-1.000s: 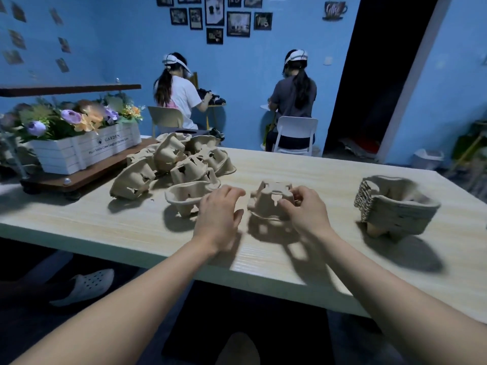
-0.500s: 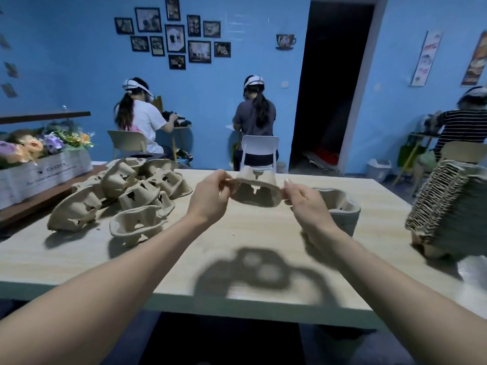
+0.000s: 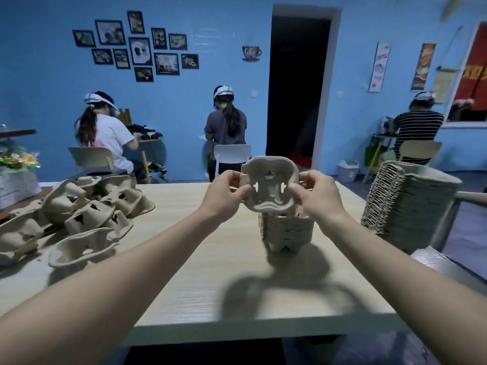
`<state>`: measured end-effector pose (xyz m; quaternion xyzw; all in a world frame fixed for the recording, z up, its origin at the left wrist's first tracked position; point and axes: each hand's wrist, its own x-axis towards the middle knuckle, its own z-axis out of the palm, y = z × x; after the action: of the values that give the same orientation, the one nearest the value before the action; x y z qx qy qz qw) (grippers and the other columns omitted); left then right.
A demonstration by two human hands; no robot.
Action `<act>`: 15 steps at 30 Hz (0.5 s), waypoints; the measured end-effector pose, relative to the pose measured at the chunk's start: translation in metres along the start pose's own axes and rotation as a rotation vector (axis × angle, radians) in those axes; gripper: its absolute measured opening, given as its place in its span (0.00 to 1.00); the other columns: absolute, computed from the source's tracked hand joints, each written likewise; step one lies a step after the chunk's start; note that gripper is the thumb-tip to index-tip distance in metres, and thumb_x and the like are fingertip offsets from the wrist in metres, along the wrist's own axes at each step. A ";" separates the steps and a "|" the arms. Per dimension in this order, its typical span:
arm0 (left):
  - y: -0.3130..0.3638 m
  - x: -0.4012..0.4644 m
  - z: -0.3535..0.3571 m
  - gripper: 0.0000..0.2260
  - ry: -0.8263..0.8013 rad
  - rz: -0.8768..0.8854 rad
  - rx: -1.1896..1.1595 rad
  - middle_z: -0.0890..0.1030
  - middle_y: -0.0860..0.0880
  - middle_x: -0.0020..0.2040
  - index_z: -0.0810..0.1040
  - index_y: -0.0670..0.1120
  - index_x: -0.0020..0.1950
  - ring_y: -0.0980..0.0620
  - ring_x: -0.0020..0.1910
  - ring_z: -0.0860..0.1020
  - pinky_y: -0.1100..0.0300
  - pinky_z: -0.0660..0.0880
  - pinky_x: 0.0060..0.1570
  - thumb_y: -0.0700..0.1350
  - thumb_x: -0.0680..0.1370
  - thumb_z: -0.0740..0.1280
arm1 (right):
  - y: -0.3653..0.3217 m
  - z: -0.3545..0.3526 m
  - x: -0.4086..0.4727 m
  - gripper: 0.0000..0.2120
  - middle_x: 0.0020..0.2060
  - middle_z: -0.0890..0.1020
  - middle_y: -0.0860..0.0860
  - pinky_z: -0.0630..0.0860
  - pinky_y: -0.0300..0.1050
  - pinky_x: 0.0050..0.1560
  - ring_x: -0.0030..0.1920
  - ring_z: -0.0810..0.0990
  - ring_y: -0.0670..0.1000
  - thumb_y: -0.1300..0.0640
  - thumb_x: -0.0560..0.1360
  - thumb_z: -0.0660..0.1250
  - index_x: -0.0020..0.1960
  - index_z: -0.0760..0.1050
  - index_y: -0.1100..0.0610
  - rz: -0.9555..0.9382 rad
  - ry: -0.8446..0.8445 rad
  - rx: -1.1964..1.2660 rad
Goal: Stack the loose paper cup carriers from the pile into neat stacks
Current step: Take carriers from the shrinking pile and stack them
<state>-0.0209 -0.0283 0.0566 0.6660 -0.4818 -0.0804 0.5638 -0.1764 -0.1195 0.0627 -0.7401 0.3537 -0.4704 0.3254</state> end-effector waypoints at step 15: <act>-0.007 0.014 0.047 0.07 0.119 -0.239 -0.067 0.83 0.46 0.41 0.80 0.45 0.39 0.48 0.44 0.82 0.52 0.80 0.49 0.43 0.68 0.76 | 0.037 -0.011 0.013 0.10 0.43 0.83 0.62 0.75 0.53 0.51 0.49 0.79 0.60 0.61 0.74 0.65 0.41 0.80 0.67 0.169 0.073 -0.125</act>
<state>-0.0403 -0.0707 0.0405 0.7029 -0.3619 -0.1232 0.5998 -0.1910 -0.1520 0.0426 -0.7090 0.4548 -0.4451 0.3040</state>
